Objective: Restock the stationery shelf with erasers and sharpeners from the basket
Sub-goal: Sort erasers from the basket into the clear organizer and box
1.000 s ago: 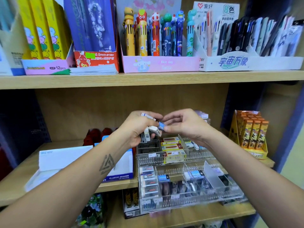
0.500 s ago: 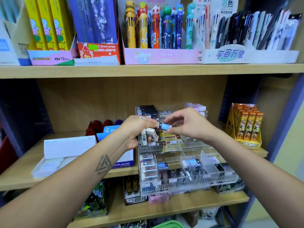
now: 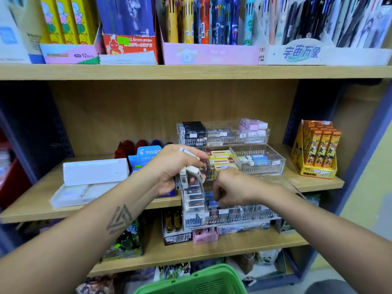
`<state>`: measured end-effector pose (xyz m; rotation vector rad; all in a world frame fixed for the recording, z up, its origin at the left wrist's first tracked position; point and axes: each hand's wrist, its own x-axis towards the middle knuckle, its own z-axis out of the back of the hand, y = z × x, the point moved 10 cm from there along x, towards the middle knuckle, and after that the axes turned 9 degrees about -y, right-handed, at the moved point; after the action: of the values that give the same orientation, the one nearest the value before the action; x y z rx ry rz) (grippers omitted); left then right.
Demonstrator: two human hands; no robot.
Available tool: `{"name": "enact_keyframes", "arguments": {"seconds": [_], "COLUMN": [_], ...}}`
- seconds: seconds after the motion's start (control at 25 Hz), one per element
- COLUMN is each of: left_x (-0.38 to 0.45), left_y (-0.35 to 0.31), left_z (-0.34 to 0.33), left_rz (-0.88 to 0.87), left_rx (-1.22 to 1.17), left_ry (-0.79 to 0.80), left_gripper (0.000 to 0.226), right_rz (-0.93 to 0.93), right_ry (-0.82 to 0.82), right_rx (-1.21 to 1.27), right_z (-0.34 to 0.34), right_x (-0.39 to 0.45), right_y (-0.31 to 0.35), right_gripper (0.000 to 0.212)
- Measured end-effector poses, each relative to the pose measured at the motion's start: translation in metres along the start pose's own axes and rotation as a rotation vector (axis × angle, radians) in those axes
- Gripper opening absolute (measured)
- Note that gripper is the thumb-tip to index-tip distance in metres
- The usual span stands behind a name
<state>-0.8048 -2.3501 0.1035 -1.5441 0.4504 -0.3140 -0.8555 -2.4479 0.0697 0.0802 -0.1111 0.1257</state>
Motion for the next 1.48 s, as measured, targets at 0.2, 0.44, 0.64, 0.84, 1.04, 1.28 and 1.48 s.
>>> {"name": "enact_keyframes", "arguments": {"seconds": [0.2,0.44,0.64,0.84,1.04,1.28,1.48], "left_x": [-0.003,-0.006,-0.006,-0.007,-0.011,-0.008,-0.002], "left_y": [0.034,0.046,0.045,0.049,0.045,0.039,0.036], "left_z": [0.011,0.011,0.008,0.017,0.014,0.009,0.01], "left_rz": [0.087,0.104,0.123,0.205,0.173,0.167,0.136], "left_rx": [-0.054,-0.147,-0.249,-0.165,-0.032,0.042,0.034], "left_ry": [-0.052,-0.108,-0.219,-0.166,-0.037,-0.063,-0.109], "left_gripper": [0.02,0.023,0.019,0.015,0.027,0.021,0.007], "right_rz": [-0.118,-0.233,-0.075,-0.183,-0.248,-0.226,-0.179], "right_ry": [-0.037,-0.057,-0.171,-0.173,-0.156,-0.24,-0.266], "right_rx": [-0.099,0.878,0.825,1.011,1.034,0.97,0.833], "right_z": [-0.005,0.026,0.036,0.031,0.03,0.043,0.048], "right_x": [0.005,-0.01,-0.009,-0.014,-0.021,-0.018,-0.021], "right_y": [-0.008,-0.001,0.017,-0.007,-0.017,-0.023,-0.024], "right_gripper": [0.013,0.025,0.026,0.02,0.019,0.009,0.035]}}
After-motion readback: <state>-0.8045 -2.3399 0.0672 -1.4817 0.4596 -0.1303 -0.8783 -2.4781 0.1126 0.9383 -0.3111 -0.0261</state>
